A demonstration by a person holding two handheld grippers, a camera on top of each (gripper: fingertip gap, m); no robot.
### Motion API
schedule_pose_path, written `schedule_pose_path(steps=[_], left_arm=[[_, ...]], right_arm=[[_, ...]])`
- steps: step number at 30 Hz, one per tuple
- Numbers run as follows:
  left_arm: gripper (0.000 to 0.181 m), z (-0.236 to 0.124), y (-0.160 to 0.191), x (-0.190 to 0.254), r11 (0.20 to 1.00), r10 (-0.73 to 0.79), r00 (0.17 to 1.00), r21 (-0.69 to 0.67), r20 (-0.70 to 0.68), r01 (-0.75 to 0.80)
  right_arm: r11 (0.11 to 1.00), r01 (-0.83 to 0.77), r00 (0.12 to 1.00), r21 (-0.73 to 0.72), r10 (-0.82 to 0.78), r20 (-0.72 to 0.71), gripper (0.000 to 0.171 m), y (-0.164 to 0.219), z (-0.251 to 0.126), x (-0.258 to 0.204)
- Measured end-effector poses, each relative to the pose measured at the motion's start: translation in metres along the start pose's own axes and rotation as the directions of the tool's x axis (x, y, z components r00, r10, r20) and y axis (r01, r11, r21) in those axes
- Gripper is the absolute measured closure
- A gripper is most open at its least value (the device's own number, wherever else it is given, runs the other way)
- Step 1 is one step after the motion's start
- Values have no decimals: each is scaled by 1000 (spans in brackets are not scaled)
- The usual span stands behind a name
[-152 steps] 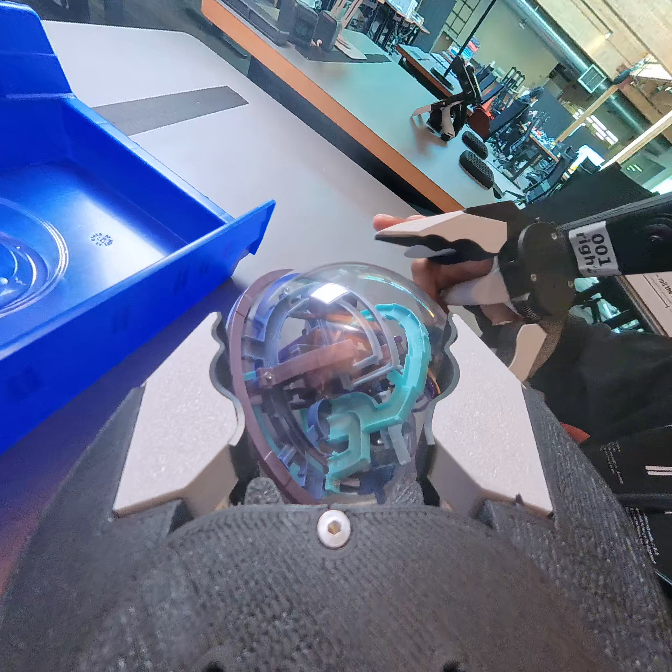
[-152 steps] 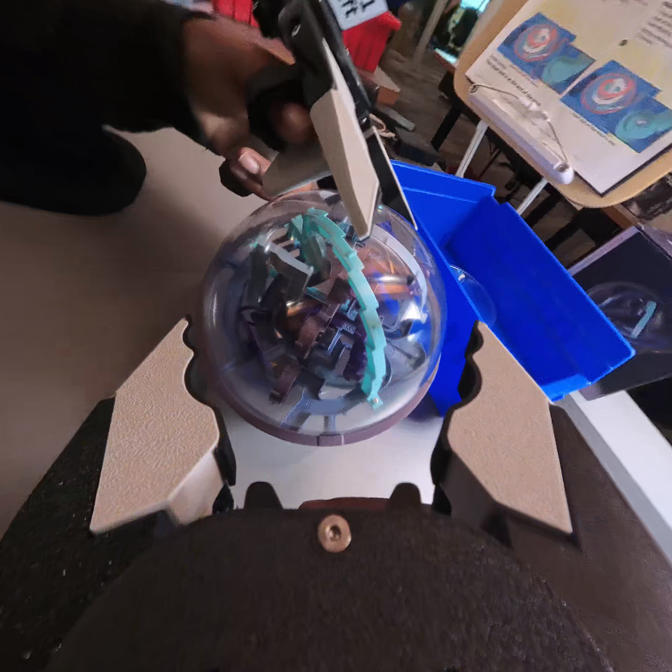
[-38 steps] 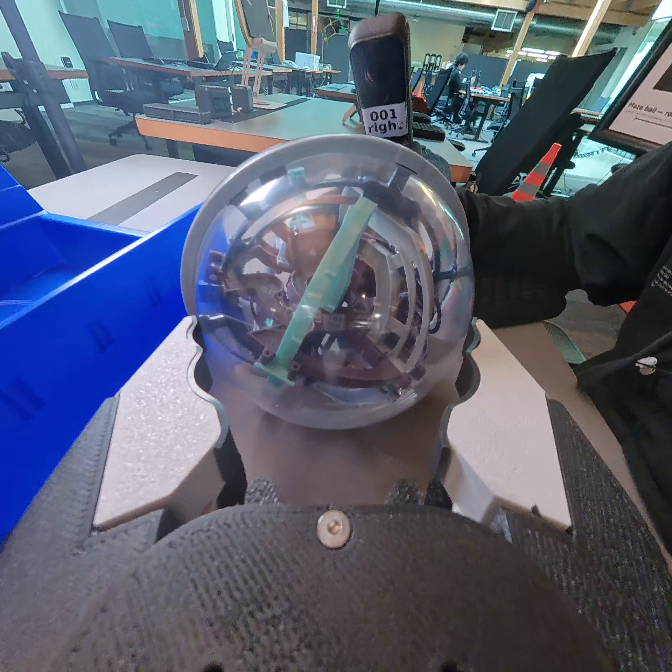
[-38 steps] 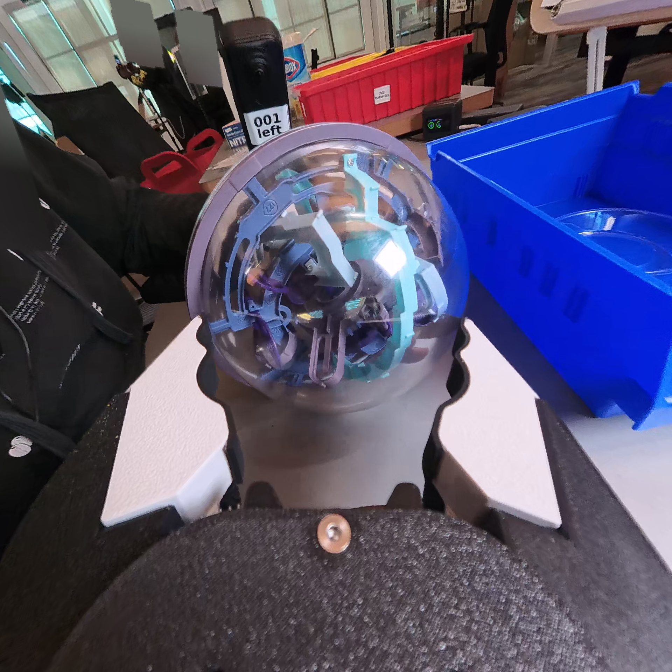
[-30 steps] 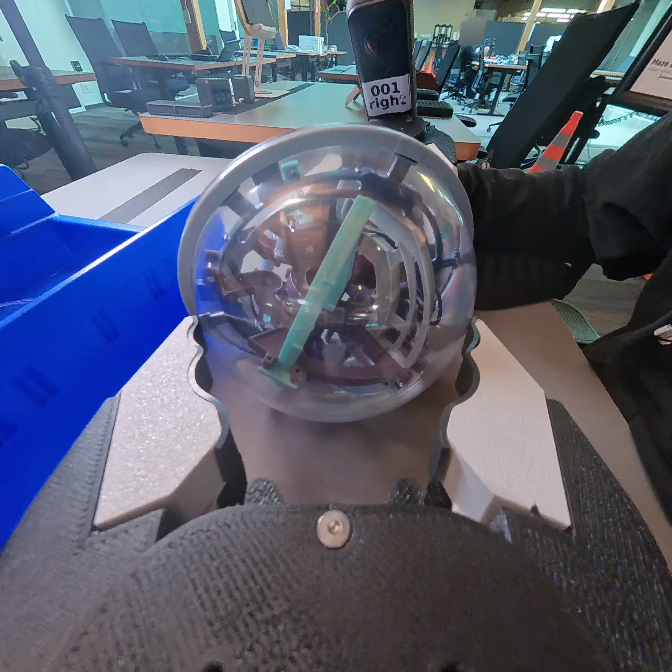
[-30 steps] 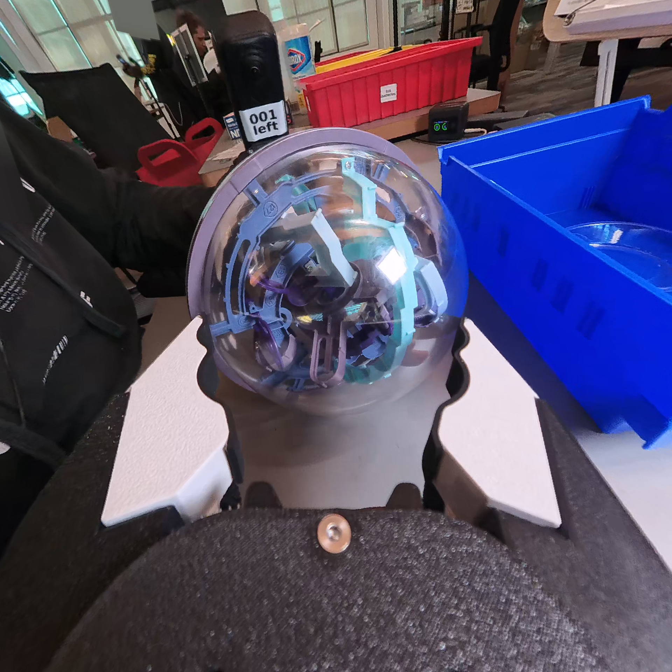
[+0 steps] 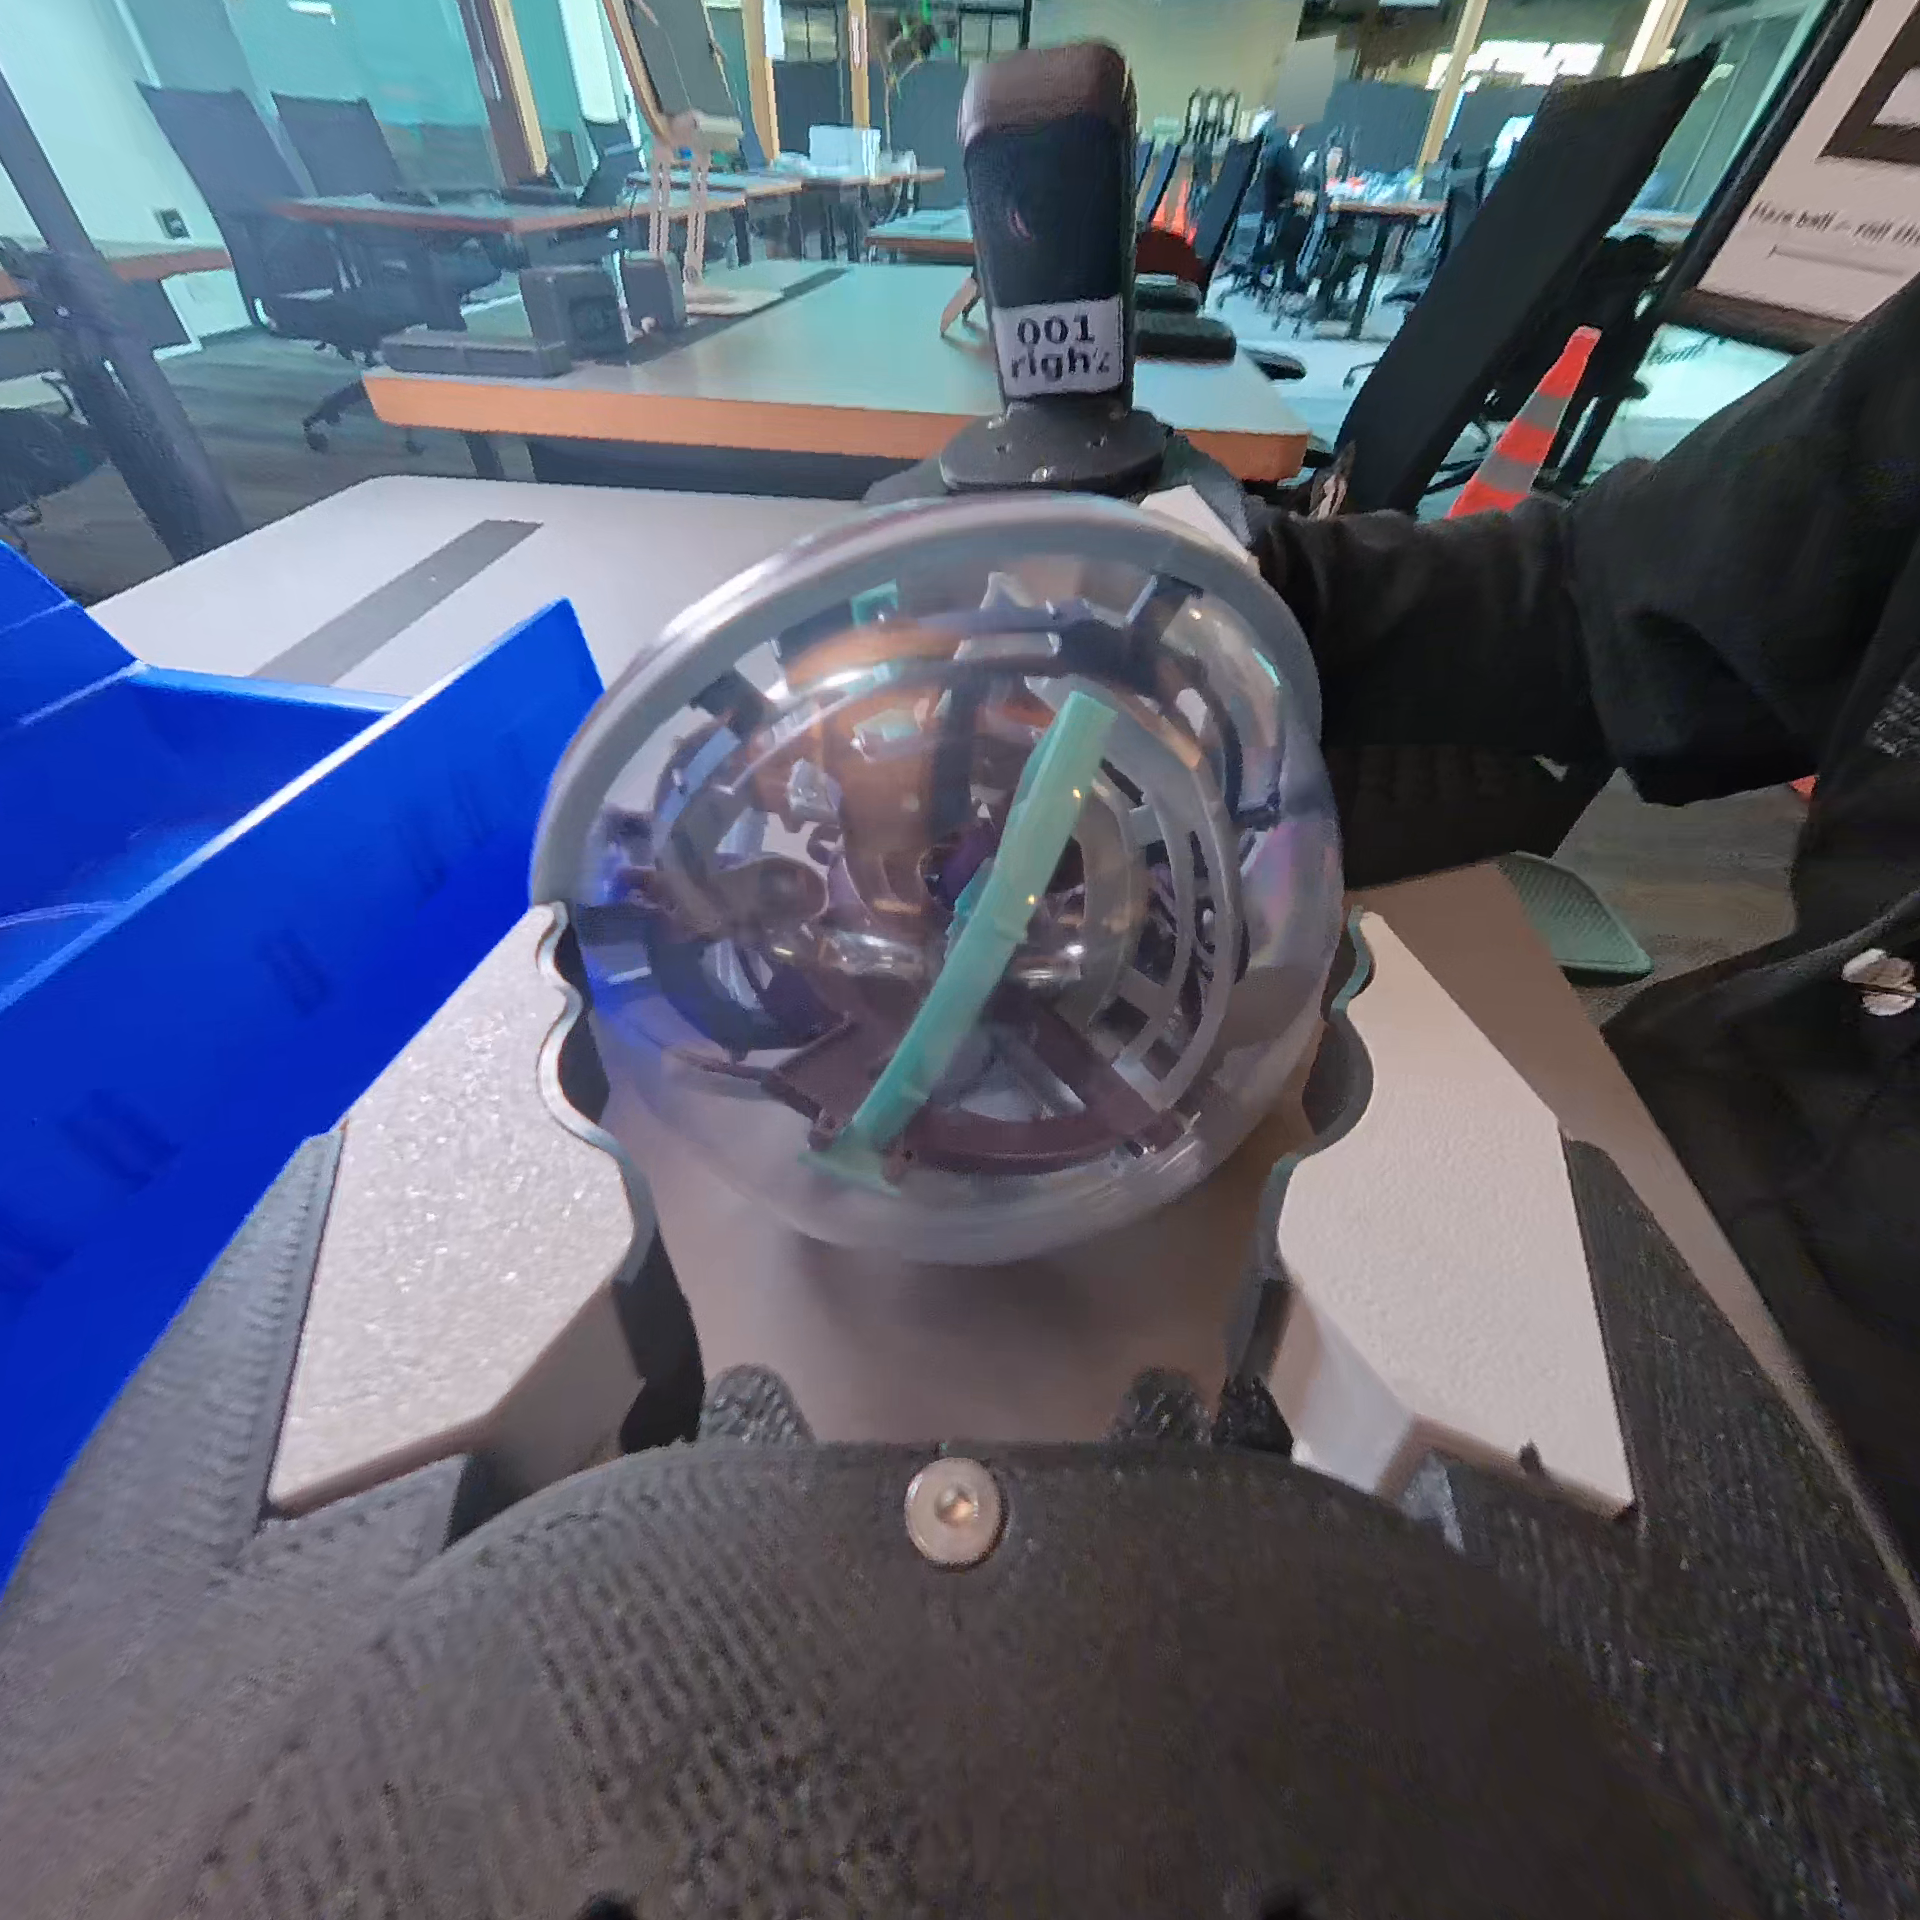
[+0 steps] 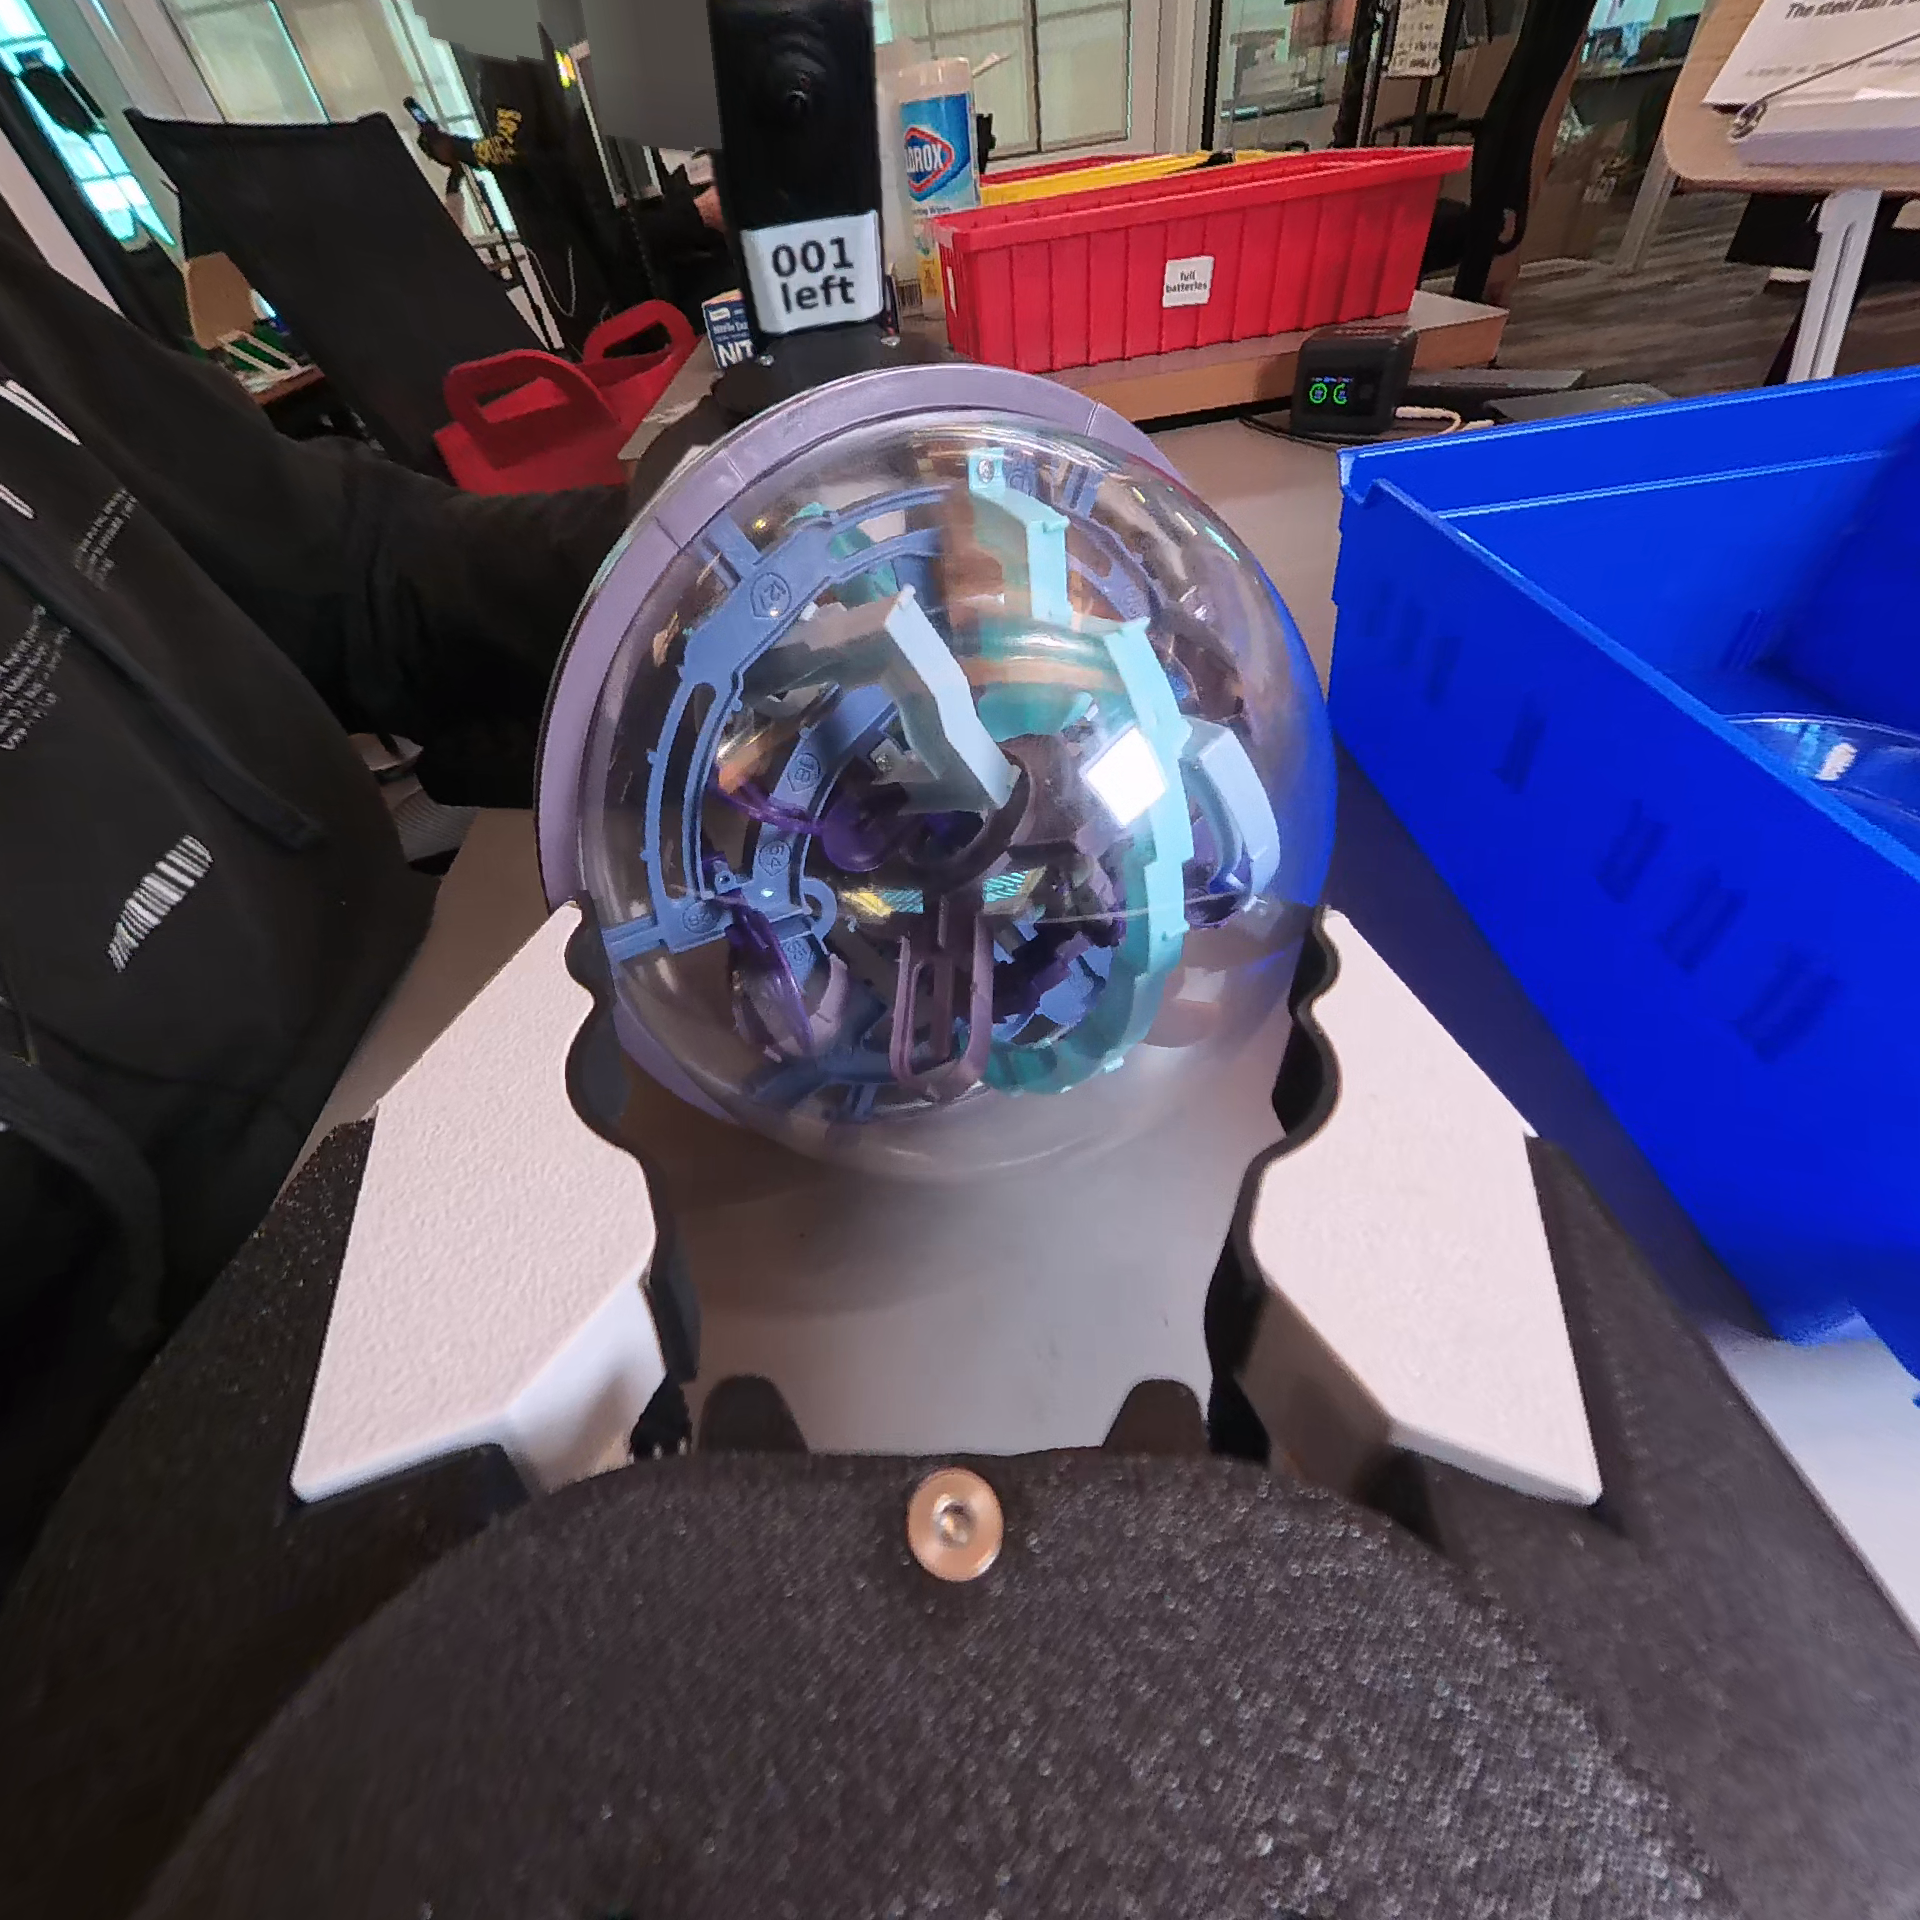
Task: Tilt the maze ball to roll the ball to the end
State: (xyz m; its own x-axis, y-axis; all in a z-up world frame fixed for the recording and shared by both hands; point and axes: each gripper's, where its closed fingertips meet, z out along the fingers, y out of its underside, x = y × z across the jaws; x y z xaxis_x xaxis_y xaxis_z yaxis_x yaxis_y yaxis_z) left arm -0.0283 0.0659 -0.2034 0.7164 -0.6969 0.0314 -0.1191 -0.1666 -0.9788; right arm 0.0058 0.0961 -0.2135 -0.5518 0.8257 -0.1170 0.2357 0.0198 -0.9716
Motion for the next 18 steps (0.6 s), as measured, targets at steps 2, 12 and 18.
schedule_pose_path(steps=[2,12,18], left_arm=[[41,4,2,0,1000,26,1000,-14,16,-26],[42,2,3,1,999,29,999,-23,24,-28],[45,0,1,-4,1000,11,999,-6,46,-10]], right_arm=[[1000,-4,1000,0,4,-1,44,1,0,1],[1000,-2,1000,-1,2,-12,44,1,1,-1],[998,36,992,-44,-41,-119,48,-4,-8,0]])
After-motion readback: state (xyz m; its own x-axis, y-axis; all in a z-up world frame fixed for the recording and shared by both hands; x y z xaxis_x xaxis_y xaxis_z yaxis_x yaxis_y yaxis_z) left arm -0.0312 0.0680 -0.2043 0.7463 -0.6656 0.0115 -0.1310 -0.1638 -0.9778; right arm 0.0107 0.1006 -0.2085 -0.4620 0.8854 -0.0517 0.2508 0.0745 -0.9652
